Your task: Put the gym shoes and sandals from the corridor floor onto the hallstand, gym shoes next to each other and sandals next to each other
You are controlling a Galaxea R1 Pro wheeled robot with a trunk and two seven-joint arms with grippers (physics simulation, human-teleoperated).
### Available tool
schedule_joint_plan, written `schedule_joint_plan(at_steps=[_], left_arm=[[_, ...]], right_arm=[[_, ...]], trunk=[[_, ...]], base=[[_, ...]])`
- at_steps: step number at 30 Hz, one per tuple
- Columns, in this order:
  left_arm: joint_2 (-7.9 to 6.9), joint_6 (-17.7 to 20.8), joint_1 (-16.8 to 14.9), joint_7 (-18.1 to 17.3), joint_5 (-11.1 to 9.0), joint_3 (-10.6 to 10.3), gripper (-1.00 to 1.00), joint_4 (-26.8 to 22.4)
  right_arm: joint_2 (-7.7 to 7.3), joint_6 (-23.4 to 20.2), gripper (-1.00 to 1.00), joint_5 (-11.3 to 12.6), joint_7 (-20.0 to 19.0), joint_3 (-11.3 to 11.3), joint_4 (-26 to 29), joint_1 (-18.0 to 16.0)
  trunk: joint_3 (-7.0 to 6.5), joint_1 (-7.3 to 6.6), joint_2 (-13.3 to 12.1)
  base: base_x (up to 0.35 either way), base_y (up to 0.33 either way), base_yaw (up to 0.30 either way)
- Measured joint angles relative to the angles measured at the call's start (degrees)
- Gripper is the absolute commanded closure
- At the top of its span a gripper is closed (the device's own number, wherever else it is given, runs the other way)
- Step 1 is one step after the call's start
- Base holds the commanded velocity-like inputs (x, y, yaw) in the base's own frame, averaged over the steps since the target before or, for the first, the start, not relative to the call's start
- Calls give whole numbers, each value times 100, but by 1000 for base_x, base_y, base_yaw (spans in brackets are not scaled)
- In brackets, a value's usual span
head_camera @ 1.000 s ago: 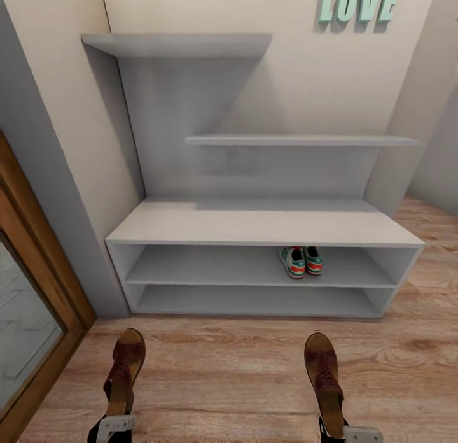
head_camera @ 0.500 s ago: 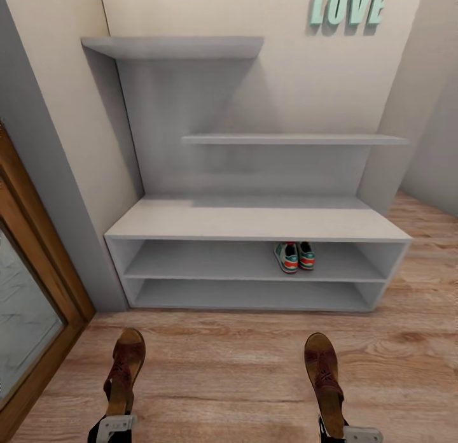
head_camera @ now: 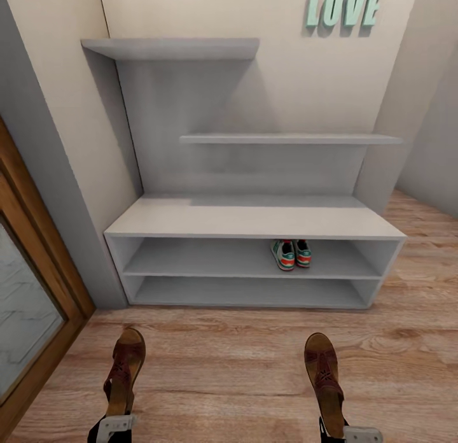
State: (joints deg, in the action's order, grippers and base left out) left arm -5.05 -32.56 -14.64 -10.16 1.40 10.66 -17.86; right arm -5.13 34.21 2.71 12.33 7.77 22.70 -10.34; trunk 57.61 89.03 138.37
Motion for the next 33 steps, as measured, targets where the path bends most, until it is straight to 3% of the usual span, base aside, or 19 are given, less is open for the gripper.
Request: schedule_joint_plan(at_steps=[11, 14, 17, 21, 28, 33], left_arm=[[6, 61, -3, 2, 32, -10, 100, 2], [11, 96, -42, 13, 23, -15, 100, -25], [12, 124, -81, 14, 13, -17, 100, -50], [30, 306, -154, 25, 12, -26, 100, -79], [108, 1572, -827, 180, 38, -20, 100, -169], [336, 2542, -1646, 240, 59, -55, 100, -249]], right_arm=[[-25, -31, 100, 3, -12, -35, 6, -3], [-104, -32, 100, 15, 2, -71, 32, -6], [-333, -29, 100, 95, 11, -250, 50, -8], [-707, -46, 100, 345, 43, -803, 118, -11], [-1143, -378, 100, 549, 32, -1865, 400, -10], [-1608, -1408, 100, 570, 1, -3138, 636, -10]], trunk=[[0, 0, 0], [0, 0, 0], [0, 0, 0], [0, 0, 0], [-1, 0, 0], [-1, 0, 0]], base=[[0, 0, 0], [0, 0, 0], [0, 0, 0], [0, 0, 0], [0, 0, 0], [0, 0, 0]])
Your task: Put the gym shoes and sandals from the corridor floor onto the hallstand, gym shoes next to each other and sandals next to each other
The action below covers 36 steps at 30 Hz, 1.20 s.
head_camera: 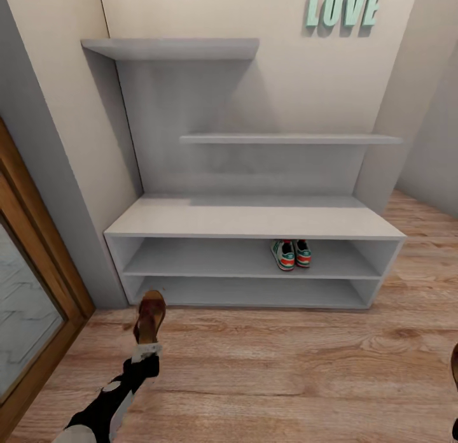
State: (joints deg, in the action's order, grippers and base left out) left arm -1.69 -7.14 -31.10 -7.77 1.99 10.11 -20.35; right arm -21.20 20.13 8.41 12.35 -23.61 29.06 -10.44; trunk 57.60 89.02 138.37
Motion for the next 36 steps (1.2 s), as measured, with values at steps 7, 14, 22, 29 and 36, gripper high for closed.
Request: schedule_joint_plan(at_steps=[7, 14, 22, 29, 36], left_arm=[[428, 1368, -1085, 37, 396, -4, 100, -174], [744, 2210, -1729, 58, 1044, 15, 100, -234], [799, 2671, -2102, 53, 1132, 23, 100, -236], [788, 2744, -2079, 42, 1142, 18, 100, -236], [779, 2764, -2077, 3, 1137, 18, 100, -236]], right_arm=[[-608, -1085, 100, -52, -711, -1915, 248, 1], [-891, -1588, 100, -69, -967, -3104, 293, 1], [-809, -1619, 100, -101, -985, -3229, 365, 1], [-765, -1613, 100, -308, -985, -3238, 356, 1], [-742, -1618, 100, -374, -978, -3235, 372, 2]], trunk=[[0, 0, 0], [0, 0, 0], [1, 0, 0], [1, 0, 0], [1, 0, 0]], base=[[0, 0, 0], [0, 0, 0], [0, 0, 0], [0, 0, 0], [0, 0, 0]])
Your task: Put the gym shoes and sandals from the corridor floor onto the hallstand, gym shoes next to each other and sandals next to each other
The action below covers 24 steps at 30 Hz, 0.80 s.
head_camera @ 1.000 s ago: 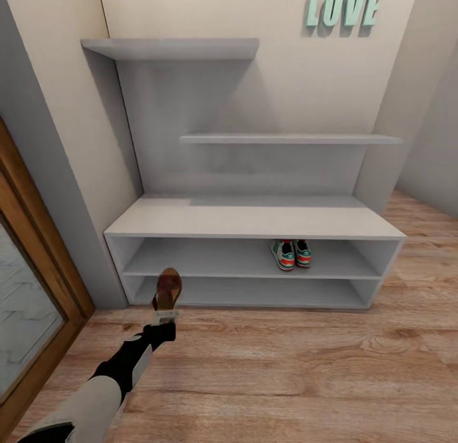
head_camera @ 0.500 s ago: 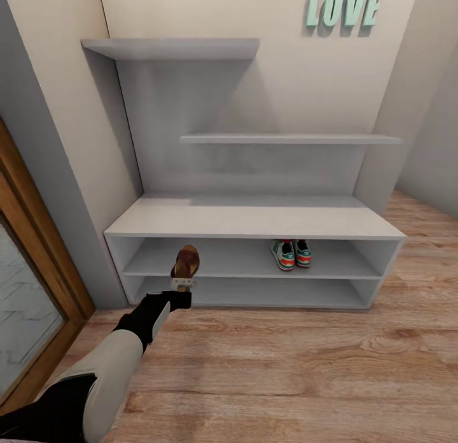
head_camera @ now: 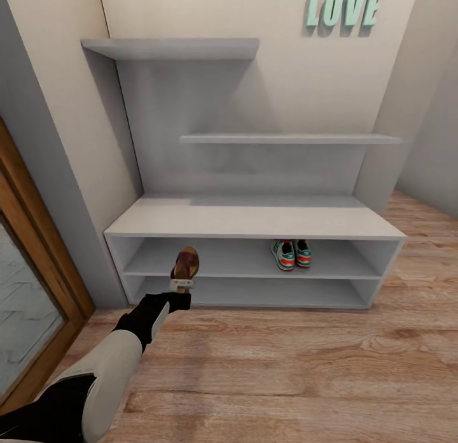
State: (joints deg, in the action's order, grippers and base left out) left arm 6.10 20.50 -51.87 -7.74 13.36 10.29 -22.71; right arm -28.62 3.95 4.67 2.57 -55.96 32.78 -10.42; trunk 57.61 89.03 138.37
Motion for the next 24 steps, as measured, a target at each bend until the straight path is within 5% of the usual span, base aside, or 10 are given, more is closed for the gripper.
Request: schedule_joint_plan(at_steps=[11, 24], left_arm=[[8, 19, -23, -19, -5, 5, 100, 0], [-5, 20, -8, -18, -1, 5, 100, 0]], right_arm=[[176, -2, 100, -7, 15, 317, 339, 0], [235, 32, 100, -16, 18, 353, 273, 0]], trunk=[[0, 0, 0], [0, 0, 0]], base=[[0, 0, 0], [0, 0, 0]])
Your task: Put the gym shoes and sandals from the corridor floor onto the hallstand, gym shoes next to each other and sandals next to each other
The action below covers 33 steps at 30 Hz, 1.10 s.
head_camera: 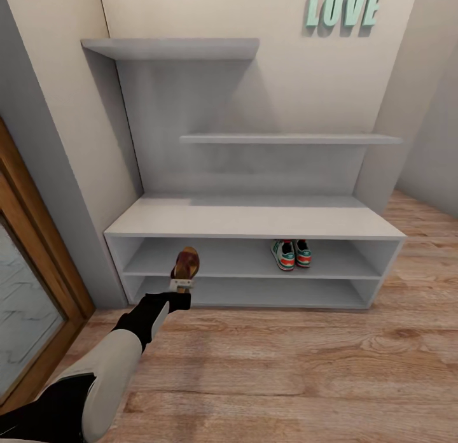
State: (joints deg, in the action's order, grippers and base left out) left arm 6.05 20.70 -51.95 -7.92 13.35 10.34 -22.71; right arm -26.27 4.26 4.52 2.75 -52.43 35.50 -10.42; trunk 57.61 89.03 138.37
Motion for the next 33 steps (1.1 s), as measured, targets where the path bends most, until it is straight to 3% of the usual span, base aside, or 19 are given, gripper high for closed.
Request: schedule_joint_plan(at_steps=[4, 16, 26, 33], left_arm=[[-11, 0, 2, 1, -2, 0, 100, 2], [-11, 0, 7, 1, -7, 0, 100, 10], [-21, 0, 19, 3, -5, -9, 100, 10], [-23, 0, 26, 5, -1, -17, 100, 9]], right_arm=[[2, -9, 100, 8, 7, -3, 11, 0], [1, -10, 100, 14, 17, -16, 31, 0], [1, -4, 100, 17, 17, -9, 33, 0], [0, 1, 100, 12, 16, -7, 32, 0]], trunk=[[0, 0, 0], [231, 263, 480], [539, 292, 498], [569, 291, 499]], base=[[0, 0, 0], [0, 0, 0], [0, 0, 0], [0, 0, 0]])
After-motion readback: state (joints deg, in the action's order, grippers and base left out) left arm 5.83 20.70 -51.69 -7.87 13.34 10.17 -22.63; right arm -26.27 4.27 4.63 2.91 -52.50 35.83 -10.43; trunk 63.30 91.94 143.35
